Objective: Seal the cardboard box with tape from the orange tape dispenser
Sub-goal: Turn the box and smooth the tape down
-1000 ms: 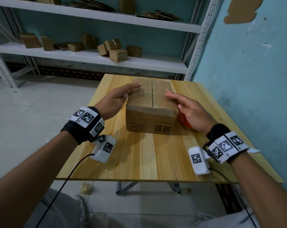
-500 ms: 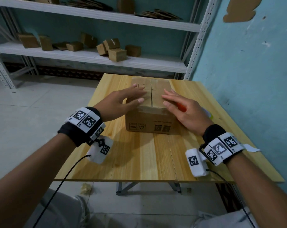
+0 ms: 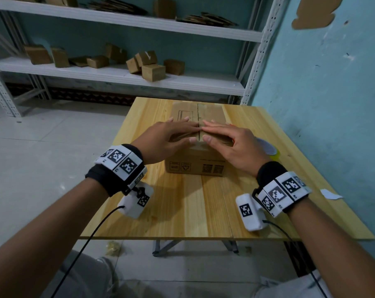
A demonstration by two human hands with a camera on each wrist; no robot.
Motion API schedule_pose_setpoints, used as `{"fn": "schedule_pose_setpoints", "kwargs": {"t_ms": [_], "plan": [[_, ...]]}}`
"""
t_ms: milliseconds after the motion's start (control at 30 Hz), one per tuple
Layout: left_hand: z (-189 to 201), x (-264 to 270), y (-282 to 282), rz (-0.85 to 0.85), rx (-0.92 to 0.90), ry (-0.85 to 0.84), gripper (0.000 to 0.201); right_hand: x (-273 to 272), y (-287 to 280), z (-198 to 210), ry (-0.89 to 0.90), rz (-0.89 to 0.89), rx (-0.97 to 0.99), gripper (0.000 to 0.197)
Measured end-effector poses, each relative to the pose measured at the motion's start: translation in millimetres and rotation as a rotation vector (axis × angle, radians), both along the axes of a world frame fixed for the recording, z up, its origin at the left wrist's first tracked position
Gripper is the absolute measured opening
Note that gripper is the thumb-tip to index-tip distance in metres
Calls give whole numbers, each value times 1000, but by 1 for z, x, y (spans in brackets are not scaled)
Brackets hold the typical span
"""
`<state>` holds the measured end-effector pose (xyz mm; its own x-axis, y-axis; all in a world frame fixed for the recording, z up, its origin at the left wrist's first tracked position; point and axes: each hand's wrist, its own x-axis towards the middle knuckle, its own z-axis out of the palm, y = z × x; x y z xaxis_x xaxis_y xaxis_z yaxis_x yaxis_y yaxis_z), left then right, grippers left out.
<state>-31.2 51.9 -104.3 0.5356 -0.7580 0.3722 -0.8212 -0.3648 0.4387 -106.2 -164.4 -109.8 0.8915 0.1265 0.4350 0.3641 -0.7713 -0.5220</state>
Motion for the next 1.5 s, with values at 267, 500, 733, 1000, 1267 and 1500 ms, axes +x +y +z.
{"fn": "schedule_pose_setpoints", "kwargs": {"t_ms": [267,500,733,1000,1267,1500], "plan": [[1,-1,-3,12,-5,-15,41,-1,1,-1,-7,-37,16,40],[-1,-1,-2,8,-14,-13,44,-2,0,0,6,-42,7,42],[11,-10,-3,92,-249,388,43,-9,4,9,129,-43,376,41],[20,-2,1,102,-760,780,55,-11,3,16,125,-76,877,64],[6,1,-3,97,-730,931,63,-8,13,13,187,-36,946,68],[11,-17,-15,121,-770,955,56,-8,19,11,237,-43,957,66]]}}
